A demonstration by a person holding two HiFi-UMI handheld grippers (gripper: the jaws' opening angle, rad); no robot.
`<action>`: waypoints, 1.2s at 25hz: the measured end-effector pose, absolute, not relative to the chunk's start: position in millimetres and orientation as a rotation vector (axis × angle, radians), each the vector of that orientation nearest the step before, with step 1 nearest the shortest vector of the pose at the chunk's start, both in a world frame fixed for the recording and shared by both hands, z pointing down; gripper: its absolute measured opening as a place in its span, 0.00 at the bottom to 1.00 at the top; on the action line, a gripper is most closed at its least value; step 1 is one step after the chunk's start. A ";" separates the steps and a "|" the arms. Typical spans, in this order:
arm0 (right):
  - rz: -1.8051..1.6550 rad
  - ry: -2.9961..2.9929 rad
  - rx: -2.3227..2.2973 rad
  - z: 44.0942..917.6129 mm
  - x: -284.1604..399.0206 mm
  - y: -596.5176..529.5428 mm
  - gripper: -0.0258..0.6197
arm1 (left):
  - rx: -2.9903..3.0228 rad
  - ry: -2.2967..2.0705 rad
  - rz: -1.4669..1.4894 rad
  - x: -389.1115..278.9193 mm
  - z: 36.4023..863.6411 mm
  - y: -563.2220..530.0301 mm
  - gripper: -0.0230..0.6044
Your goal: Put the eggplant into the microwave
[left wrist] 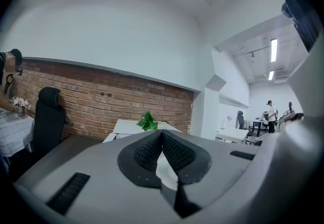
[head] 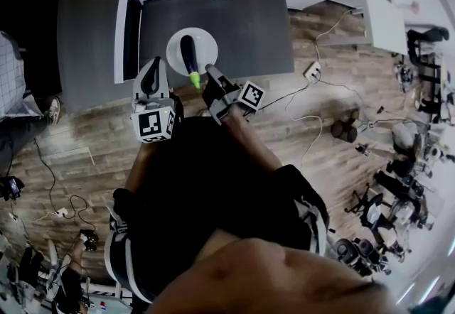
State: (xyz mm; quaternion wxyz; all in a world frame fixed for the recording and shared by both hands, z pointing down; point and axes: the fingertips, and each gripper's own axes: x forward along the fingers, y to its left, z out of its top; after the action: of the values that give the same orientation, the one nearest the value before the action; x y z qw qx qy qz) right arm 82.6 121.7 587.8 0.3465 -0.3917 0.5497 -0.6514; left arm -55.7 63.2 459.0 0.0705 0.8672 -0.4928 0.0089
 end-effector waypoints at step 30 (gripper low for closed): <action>-1.751 1.511 -0.955 613.4 67.7 -27.5 0.10 | 2.551 -1.545 -0.003 -65.2 453.9 -41.5 0.09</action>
State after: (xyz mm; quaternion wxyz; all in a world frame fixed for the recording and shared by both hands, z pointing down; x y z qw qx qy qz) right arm 67.7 -27.5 613.4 0.3143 -0.3624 0.5733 -0.6642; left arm -65.2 -41.5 453.9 0.0794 0.8526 -0.5165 -0.0010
